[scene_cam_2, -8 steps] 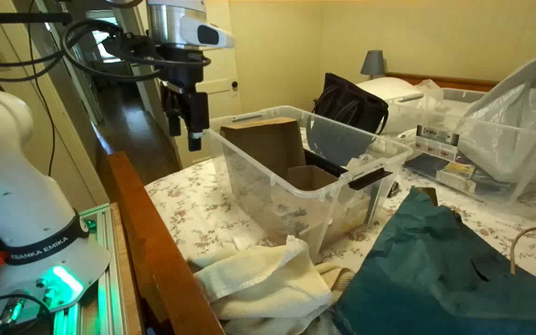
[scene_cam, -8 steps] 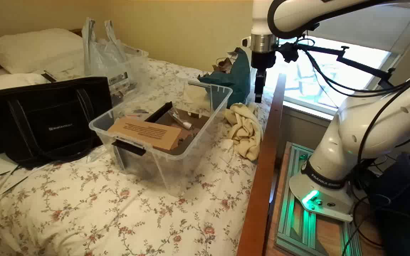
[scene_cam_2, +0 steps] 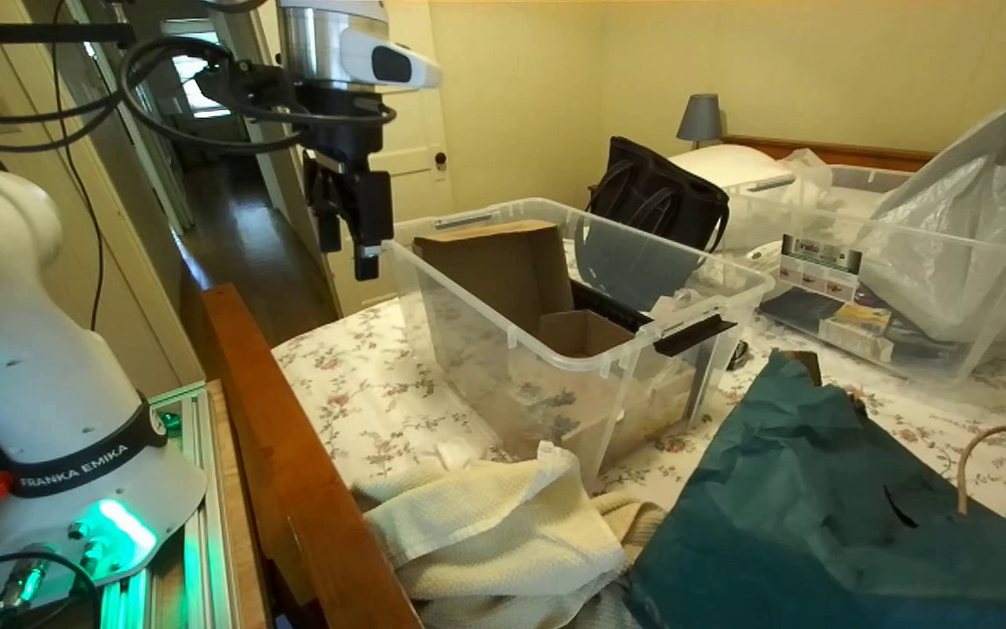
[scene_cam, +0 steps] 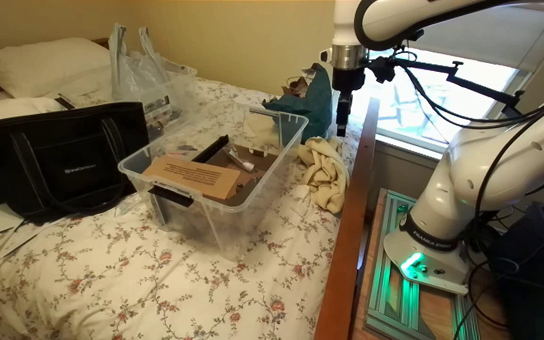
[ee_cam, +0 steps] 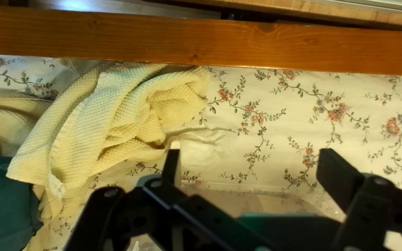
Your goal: Remove the small plastic bag from the box inside clear bucket and put it on the bed
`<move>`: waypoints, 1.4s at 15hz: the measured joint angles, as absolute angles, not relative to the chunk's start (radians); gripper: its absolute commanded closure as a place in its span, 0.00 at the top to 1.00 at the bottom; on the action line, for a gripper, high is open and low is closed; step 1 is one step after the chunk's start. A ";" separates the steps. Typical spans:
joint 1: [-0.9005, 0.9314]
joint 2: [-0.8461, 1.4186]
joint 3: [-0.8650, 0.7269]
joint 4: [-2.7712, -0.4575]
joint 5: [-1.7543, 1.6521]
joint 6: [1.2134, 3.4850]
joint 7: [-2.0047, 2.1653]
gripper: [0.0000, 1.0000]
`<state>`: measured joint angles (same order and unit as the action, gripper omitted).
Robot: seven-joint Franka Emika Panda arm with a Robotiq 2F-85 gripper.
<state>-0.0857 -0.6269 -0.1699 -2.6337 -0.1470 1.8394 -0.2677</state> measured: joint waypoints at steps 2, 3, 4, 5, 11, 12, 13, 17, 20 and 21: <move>-0.062 -0.600 -0.163 -2.604 -0.080 1.840 -0.242 1.00; -0.046 -0.578 -0.157 -2.582 -0.033 1.840 -0.221 1.00; -0.031 -0.551 -0.149 -2.558 0.017 1.846 -0.191 1.00; -0.018 -0.521 -0.141 -2.533 0.065 1.861 -0.158 1.00; -0.002 -0.353 -0.075 -2.456 0.177 2.116 -0.010 1.00; -0.002 -0.332 -0.067 -2.455 0.177 2.166 0.011 1.00; -0.002 -0.311 -0.061 -2.455 0.177 2.207 0.026 1.00; -0.011 -0.237 -0.057 -2.442 0.176 2.265 0.072 1.00; -0.010 -0.207 -0.073 -2.425 0.245 2.263 0.043 1.00; -0.010 -0.204 -0.078 -2.421 0.256 2.262 0.035 1.00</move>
<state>-0.0103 -0.2041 -0.0775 -2.4207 0.2563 2.2622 0.0352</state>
